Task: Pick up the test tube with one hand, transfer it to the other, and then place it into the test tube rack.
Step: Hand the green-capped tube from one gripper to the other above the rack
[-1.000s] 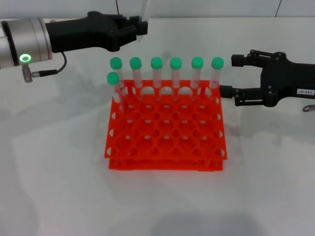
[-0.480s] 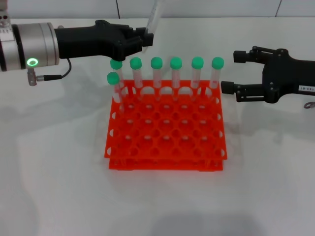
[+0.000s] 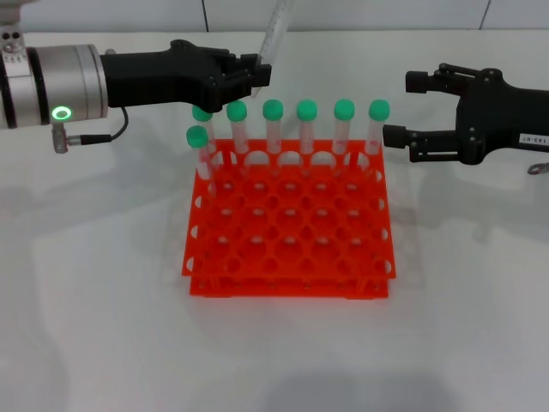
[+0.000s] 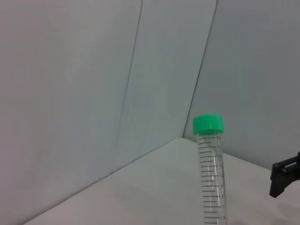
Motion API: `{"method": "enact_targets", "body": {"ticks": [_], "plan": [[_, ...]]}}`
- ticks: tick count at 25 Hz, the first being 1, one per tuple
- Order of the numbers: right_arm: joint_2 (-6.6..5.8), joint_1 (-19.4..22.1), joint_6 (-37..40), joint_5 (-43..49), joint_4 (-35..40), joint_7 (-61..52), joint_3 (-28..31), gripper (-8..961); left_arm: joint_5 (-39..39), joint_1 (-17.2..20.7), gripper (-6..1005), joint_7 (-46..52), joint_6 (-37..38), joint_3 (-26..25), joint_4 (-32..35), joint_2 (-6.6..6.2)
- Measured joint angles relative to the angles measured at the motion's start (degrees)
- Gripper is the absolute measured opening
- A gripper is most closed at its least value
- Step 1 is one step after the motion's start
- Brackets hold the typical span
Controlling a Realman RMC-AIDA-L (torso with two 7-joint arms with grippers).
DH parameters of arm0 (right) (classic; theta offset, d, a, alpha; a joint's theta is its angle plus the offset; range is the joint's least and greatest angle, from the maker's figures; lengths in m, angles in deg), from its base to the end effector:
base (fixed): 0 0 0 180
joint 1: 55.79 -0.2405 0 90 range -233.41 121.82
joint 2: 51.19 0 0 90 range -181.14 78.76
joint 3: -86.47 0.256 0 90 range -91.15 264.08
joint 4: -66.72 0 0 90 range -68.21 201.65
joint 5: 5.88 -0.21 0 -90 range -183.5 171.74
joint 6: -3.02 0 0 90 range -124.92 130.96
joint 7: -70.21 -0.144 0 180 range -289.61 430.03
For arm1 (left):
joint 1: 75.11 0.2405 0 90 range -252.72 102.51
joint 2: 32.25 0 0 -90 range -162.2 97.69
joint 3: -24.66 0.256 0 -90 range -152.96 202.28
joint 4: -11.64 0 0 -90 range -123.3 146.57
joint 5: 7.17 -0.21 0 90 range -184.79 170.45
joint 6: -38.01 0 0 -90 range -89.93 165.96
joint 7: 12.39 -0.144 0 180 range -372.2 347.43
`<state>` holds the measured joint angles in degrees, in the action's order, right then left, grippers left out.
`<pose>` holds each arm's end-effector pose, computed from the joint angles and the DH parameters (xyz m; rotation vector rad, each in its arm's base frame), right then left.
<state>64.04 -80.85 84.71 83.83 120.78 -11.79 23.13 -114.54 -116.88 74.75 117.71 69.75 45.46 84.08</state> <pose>0.2056 0.3515 0.0347 -2.6650 0.2720 0.7861 -0.1996 0.3975 0.0046 -2.6857 -0.6079 -0.7415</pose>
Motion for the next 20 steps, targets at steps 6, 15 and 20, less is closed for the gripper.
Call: {"method": "enact_targets", "body": {"ticks": [6, 15, 20], "plan": [[0.07, -0.8, 0.0, -0.1, 0.0, 0.0, 0.1, 857, 0.0, 0.1, 230, -1.1, 0.0, 0.0, 0.0, 0.32], [0.11, -1.8, 0.0, -0.1, 0.1, 0.0, 0.0, 857, 0.0, -0.1, 234, -2.7, -0.2, 0.8, 0.0, 1.4], [0.16, -2.4, 0.0, -0.8, 0.1, 0.0, 0.0, 857, 0.0, 0.1, 236, -2.8, -0.5, 1.2, 0.0, 1.62]]}}
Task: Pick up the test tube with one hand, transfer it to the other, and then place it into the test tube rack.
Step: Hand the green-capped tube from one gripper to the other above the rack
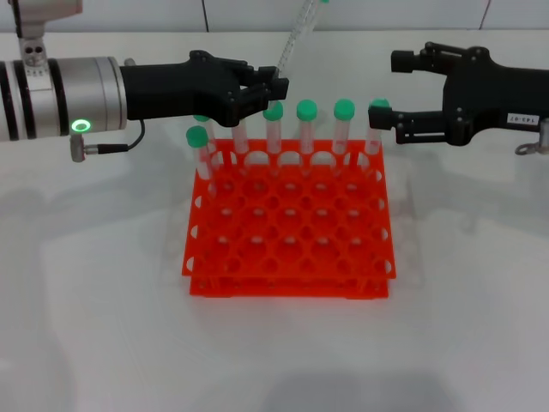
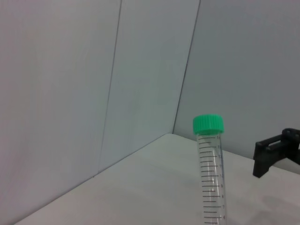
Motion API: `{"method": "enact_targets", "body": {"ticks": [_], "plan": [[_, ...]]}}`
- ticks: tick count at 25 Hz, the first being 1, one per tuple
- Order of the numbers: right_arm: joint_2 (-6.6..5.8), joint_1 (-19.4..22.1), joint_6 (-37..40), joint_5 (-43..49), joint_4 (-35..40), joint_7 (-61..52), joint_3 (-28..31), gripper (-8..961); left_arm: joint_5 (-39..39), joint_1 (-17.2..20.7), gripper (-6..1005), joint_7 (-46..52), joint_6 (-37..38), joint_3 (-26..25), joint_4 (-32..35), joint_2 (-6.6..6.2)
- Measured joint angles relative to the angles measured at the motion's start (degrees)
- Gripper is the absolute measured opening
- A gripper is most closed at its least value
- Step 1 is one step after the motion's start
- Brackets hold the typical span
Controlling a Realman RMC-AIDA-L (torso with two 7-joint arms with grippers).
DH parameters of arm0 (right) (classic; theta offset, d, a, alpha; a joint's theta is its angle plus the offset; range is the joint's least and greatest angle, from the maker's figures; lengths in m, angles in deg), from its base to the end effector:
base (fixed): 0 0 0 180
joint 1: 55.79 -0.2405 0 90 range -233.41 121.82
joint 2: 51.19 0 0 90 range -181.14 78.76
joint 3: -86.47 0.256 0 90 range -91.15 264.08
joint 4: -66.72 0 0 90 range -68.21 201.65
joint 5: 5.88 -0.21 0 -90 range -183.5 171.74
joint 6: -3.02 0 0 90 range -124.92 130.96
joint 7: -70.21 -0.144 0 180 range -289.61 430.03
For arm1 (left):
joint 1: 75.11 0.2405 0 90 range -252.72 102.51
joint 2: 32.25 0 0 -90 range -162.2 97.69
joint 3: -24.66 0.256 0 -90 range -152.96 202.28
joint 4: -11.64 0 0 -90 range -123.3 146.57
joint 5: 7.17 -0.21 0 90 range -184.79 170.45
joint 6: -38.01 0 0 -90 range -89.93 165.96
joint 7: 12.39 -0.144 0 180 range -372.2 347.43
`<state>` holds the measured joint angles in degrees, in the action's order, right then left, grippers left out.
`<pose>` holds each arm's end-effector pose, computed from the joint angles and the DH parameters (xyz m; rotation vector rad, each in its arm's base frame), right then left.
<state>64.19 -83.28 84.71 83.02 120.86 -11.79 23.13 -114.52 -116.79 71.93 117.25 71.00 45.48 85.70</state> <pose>0.1882 0.3601 0.0352 -2.6710 0.2154 0.8204 -0.1948 0.3921 -0.0099 -2.7158 -0.5492 -0.7350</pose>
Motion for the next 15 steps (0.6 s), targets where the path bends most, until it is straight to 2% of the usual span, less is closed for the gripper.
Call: {"method": "enact_targets", "body": {"ticks": [15], "plan": [[0.02, -1.2, -0.1, -1.2, 0.5, 0.0, -0.5, 856, 1.0, 0.9, 243, -3.1, 0.4, 0.0, 0.4, 0.24]]}}
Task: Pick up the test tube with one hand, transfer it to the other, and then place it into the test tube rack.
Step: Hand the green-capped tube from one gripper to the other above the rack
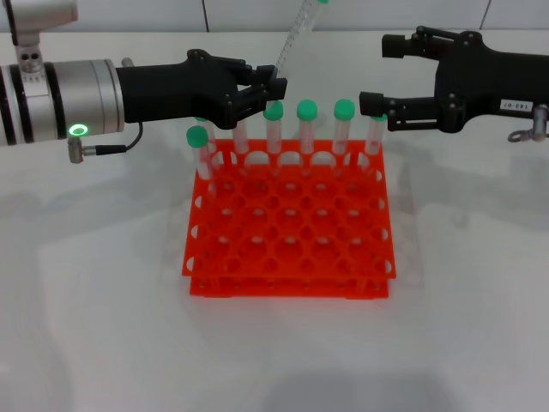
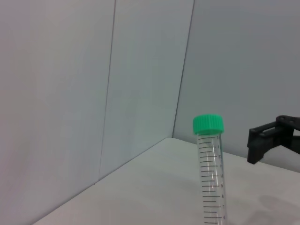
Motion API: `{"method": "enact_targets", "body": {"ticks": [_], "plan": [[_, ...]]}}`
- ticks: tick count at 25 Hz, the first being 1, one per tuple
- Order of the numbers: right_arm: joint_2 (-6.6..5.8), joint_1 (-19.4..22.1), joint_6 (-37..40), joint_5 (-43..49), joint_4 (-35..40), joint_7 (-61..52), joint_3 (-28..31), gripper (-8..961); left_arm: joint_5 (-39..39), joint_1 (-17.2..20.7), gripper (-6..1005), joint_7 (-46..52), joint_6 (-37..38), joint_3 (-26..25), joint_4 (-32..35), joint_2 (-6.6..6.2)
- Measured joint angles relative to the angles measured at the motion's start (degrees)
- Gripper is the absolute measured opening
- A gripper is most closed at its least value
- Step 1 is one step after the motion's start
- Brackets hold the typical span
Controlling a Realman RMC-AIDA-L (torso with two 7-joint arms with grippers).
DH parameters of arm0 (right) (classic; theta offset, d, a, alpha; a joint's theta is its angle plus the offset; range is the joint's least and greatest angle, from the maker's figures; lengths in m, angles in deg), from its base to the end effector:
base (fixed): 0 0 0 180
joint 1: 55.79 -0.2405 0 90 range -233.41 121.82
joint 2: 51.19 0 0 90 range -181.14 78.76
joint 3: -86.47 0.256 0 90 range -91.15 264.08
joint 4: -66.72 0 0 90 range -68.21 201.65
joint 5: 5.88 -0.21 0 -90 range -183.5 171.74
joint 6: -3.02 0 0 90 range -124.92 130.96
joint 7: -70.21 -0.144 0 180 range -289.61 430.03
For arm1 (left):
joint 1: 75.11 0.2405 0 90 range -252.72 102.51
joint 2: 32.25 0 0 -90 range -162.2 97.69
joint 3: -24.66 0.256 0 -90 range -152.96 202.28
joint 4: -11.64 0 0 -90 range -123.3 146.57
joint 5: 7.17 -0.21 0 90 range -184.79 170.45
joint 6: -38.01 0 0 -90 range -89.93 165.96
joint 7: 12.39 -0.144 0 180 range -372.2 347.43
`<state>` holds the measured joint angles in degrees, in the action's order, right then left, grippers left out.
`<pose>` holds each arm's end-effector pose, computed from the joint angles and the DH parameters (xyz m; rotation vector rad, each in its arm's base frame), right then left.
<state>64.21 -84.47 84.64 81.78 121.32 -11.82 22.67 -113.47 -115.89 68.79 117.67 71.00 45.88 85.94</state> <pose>0.1763 0.3641 0.0364 -2.6711 0.1761 0.8511 -0.1969 0.3892 -0.0091 -2.7066 -0.4860 -0.7475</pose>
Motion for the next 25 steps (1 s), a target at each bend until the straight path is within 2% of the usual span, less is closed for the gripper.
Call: {"method": "enact_targets", "body": {"ticks": [13, 25], "plan": [[0.21, -3.0, -5.4, -2.1, -2.0, -1.7, -0.2, 856, 0.0, 0.0, 248, -0.7, 0.1, 0.1, 0.0, 0.02], [0.23, -5.9, -6.0, -3.2, -4.1, -2.2, -0.2, 855, 0.1, 0.0, 254, -2.0, 0.2, 0.2, 0.0, 0.1]]}}
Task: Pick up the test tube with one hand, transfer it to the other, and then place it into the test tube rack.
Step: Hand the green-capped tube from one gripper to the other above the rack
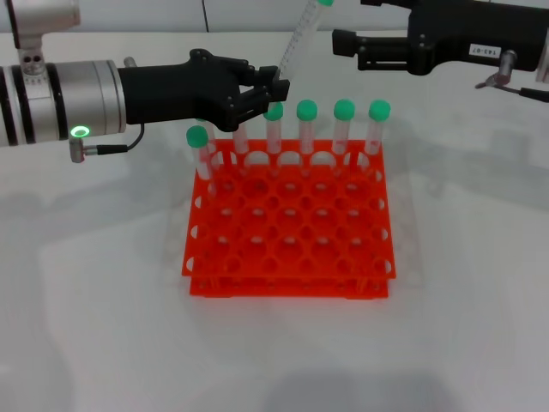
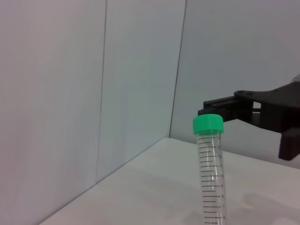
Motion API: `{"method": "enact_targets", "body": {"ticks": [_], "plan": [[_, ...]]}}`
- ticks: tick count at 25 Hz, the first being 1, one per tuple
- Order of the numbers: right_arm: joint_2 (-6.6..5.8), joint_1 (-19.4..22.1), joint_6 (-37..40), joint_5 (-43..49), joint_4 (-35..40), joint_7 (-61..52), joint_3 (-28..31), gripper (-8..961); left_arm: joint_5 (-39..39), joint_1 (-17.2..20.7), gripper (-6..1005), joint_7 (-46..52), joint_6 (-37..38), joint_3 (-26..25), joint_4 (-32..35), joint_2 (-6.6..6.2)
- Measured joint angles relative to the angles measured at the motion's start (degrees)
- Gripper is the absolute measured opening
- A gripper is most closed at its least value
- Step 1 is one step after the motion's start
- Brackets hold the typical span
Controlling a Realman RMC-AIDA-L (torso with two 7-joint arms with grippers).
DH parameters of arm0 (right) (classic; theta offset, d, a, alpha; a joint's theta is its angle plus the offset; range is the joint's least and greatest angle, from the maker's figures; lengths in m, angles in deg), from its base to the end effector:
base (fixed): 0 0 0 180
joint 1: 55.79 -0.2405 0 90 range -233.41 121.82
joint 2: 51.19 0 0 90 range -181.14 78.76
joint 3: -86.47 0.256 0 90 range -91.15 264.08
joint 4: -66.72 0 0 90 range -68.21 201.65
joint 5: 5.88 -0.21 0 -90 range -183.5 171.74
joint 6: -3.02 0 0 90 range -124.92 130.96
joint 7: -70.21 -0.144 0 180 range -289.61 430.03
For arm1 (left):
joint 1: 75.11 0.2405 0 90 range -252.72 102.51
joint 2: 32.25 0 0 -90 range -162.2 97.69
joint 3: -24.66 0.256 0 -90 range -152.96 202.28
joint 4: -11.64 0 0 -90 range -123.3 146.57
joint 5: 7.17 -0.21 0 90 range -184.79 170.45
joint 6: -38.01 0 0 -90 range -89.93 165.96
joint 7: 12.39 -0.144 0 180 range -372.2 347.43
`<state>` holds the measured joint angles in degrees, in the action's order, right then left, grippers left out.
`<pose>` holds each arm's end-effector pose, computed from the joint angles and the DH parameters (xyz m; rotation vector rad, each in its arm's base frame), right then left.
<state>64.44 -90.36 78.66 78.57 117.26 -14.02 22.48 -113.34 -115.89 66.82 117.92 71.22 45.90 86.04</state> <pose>0.1491 0.3931 0.0326 -2.6057 0.2394 0.9248 -0.1958 0.3882 -0.0101 -2.7143 -0.4359 -0.7432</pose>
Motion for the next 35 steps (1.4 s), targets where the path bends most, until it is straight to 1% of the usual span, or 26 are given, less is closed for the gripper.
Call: {"method": "enact_targets", "body": {"ticks": [12, 21, 26, 34, 35], "plan": [[0.03, -2.9, -0.7, -0.6, -3.1, 0.5, -0.6, 855, 0.0, -0.4, 259, -0.1, 0.0, 0.0, 0.0, 0.1], [0.03, -3.5, -0.8, -0.6, -3.2, 0.5, -0.6, 854, 0.0, -0.4, 263, -0.3, 0.0, 0.4, 0.0, 0.15], [0.08, -3.6, -1.3, -0.6, -3.3, 0.6, -0.6, 854, 0.0, -0.4, 265, -0.3, 0.0, 0.7, 0.0, 0.38], [0.02, -4.5, -1.9, -0.9, -4.6, 0.6, -0.5, 854, 0.0, -0.4, 268, -0.3, 0.0, 0.6, 0.1, 0.45], [0.02, -4.6, -2.0, -0.9, -4.6, 0.5, -0.5, 837, 0.0, -0.4, 269, -0.3, 0.0, 0.6, 0.1, 0.45]]}}
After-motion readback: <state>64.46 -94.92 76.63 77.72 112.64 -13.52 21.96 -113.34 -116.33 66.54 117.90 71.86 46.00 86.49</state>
